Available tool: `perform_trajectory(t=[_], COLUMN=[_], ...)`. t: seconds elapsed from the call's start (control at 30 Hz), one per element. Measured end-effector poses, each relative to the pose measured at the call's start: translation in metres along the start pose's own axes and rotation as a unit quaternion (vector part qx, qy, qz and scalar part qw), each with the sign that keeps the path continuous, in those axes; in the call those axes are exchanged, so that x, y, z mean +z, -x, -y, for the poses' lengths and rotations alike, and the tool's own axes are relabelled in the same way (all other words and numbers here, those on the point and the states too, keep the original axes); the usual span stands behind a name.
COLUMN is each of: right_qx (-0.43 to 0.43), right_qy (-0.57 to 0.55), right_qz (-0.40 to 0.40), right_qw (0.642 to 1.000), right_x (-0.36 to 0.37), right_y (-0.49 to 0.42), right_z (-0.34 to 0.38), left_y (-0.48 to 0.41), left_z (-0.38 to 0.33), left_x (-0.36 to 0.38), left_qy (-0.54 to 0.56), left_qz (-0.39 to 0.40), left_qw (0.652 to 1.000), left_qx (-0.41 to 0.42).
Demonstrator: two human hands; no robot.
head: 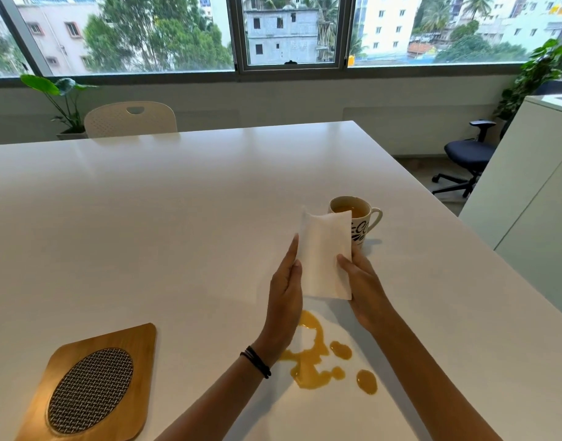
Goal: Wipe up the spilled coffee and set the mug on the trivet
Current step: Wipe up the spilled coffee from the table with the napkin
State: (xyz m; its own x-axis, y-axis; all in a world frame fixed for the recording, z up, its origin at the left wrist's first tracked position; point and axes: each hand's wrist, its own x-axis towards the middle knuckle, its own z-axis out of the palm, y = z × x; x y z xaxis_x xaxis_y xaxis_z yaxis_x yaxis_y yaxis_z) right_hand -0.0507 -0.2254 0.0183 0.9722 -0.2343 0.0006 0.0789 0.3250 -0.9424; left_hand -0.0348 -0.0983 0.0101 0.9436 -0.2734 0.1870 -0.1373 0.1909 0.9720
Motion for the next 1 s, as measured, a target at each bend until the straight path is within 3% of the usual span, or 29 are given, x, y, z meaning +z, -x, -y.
perform_trajectory(t=[0.33, 0.53, 0.73, 0.8, 0.9, 1.0], right_qx=[-0.018, -0.005, -0.010, -0.034, -0.101, -0.208], right_qy=[-0.016, -0.130, -0.164, -0.107, 0.072, 0.265], right_qz=[0.037, 0.056, -0.018, -0.026, -0.038, -0.025], right_qw=[0.999, 0.990, 0.986, 0.993, 0.992, 0.941], right_x=[0.025, 0.026, 0.010, 0.005, -0.001, -0.003], right_y=[0.015, 0.015, 0.008, 0.006, 0.005, 0.005], right_z=[-0.013, -0.009, -0.005, 0.002, 0.008, 0.006], left_y=[0.016, 0.015, 0.001, -0.009, -0.023, -0.035], left_z=[0.006, 0.012, 0.002, -0.006, -0.015, -0.013], left_x=[0.015, 0.018, 0.005, -0.009, -0.029, -0.057], left_qy=[-0.028, -0.140, -0.159, -0.142, -0.095, -0.241], left_qz=[0.064, 0.094, 0.224, 0.248, 0.202, 0.098], left_qw=[0.996, 0.983, 0.958, 0.952, 0.968, 0.950], left_qx=[0.052, 0.068, 0.086, 0.110, 0.112, 0.175])
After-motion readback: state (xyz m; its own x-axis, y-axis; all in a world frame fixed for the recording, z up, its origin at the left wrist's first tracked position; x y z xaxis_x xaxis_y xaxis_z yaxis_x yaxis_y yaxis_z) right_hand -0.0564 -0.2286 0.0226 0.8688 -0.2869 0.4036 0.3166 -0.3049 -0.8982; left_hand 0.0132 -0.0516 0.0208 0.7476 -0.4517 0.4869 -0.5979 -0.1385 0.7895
